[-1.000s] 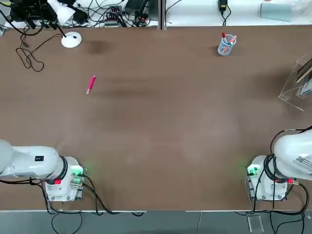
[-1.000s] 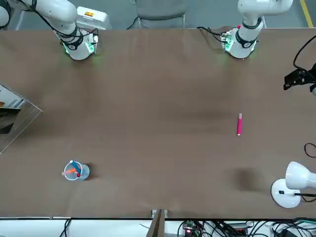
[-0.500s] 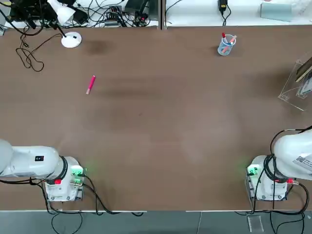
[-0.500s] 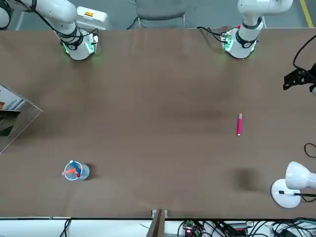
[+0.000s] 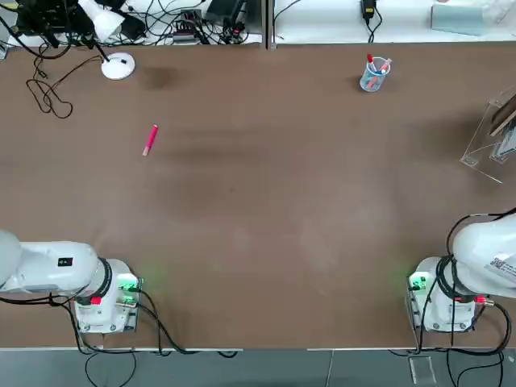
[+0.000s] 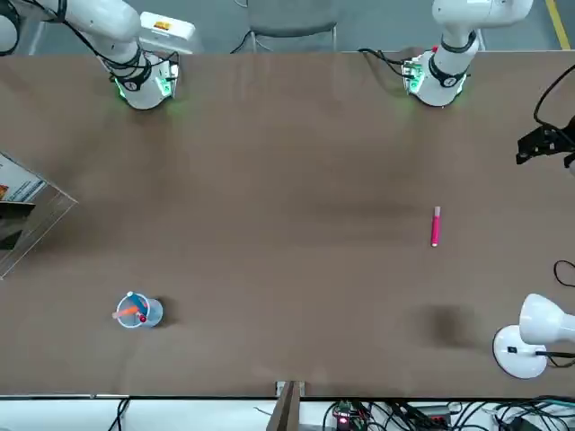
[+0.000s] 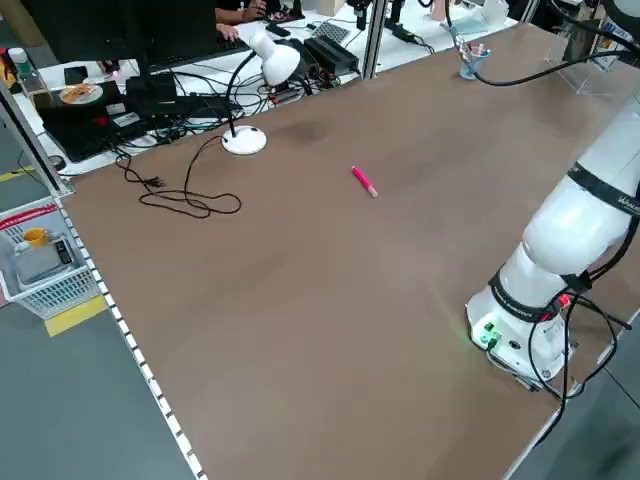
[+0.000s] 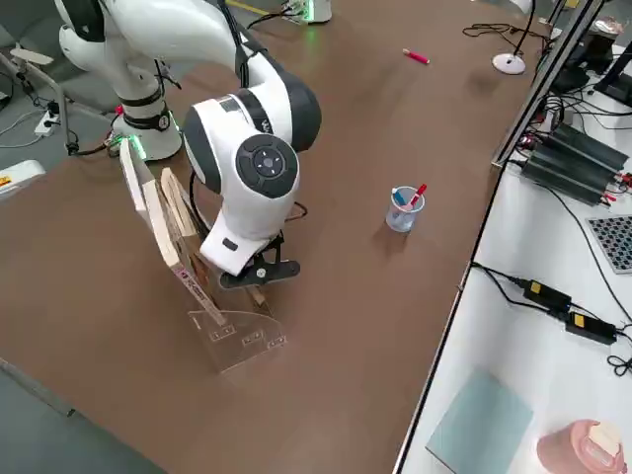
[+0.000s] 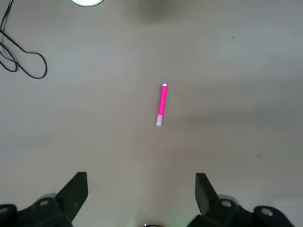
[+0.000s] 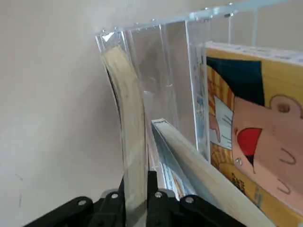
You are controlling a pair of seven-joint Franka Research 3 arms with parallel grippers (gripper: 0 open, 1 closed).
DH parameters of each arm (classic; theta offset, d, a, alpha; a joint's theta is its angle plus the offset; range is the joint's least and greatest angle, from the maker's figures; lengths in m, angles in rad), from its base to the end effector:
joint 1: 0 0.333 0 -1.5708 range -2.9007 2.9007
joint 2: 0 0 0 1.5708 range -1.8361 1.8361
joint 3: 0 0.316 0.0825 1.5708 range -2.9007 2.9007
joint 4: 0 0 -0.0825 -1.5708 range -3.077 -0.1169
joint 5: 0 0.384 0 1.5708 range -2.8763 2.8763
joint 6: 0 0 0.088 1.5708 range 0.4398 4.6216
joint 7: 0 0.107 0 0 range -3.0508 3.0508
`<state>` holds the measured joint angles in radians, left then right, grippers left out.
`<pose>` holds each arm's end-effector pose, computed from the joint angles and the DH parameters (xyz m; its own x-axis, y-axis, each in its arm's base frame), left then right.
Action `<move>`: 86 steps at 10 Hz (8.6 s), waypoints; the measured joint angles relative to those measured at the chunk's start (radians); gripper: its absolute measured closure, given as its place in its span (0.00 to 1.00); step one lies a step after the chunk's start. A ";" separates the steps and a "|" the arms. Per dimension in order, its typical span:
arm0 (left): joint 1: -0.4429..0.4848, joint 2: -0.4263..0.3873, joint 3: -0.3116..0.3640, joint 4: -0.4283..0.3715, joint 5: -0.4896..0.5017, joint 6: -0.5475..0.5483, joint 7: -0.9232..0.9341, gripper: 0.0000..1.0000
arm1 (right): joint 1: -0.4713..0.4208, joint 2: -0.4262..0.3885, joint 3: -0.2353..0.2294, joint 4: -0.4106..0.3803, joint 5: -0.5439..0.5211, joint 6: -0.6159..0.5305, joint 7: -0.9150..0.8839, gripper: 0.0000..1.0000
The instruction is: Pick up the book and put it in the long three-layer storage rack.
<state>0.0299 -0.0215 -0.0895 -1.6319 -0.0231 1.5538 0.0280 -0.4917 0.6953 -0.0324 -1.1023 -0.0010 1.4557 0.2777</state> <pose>0.5433 -0.0354 0.6061 0.9946 -0.0876 -0.0560 -0.0865 -0.9960 0.0227 0.6139 -0.3476 0.3867 0.6492 -0.6918 -0.3162 -0.6983 -0.7068 0.1127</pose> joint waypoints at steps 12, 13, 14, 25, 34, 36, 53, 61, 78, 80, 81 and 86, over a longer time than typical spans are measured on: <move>0.006 0.005 0.003 0.002 0.000 0.004 0.047 0.00 | 0.010 0.034 0.003 0.000 -0.003 0.035 -0.014 0.84; 0.006 0.005 0.003 0.002 0.000 0.004 0.047 0.00 | 0.016 0.036 0.003 0.000 -0.003 0.035 -0.014 0.84; 0.006 0.005 0.003 0.002 0.000 0.004 0.047 0.00 | 0.021 0.038 0.003 0.000 -0.003 0.037 -0.014 0.84; 0.006 0.005 0.003 0.003 0.000 0.004 0.047 0.00 | 0.014 0.044 -0.001 0.000 -0.007 0.071 -0.013 0.84; 0.006 0.005 0.003 0.006 0.000 0.004 0.047 0.00 | 0.014 0.044 0.000 0.000 -0.007 0.101 -0.028 0.34; 0.006 0.005 0.003 0.007 0.000 0.004 0.047 0.00 | 0.014 0.044 0.000 0.001 -0.007 0.100 -0.043 0.31; 0.006 0.005 0.003 0.029 0.000 0.004 0.050 0.00 | 0.076 -0.015 0.049 0.037 -0.005 -0.095 -0.255 0.00; 0.006 0.006 0.003 0.031 0.000 0.004 0.050 0.00 | 0.171 -0.021 0.058 0.037 -0.006 -0.030 -0.562 0.00; 0.025 0.026 0.004 0.046 0.000 0.006 0.050 0.00 | 0.312 -0.021 0.061 0.035 0.119 0.064 -0.484 0.00; 0.025 0.026 0.004 0.046 -0.001 0.006 0.050 0.00 | 0.341 -0.029 0.058 0.034 0.127 0.064 -0.420 0.00; 0.025 0.026 0.004 0.046 -0.001 0.006 0.050 0.00 | 0.371 -0.038 0.049 0.032 0.128 0.064 -0.384 0.00; 0.025 0.026 0.004 0.046 -0.001 0.006 0.050 0.00 | 0.593 -0.123 -0.085 -0.014 0.126 0.080 -0.320 0.00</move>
<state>0.0546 0.0048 -0.0853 -1.5857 -0.0237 1.5602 0.0784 0.1016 0.5725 -0.1172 -1.1159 0.1247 1.5355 -0.0424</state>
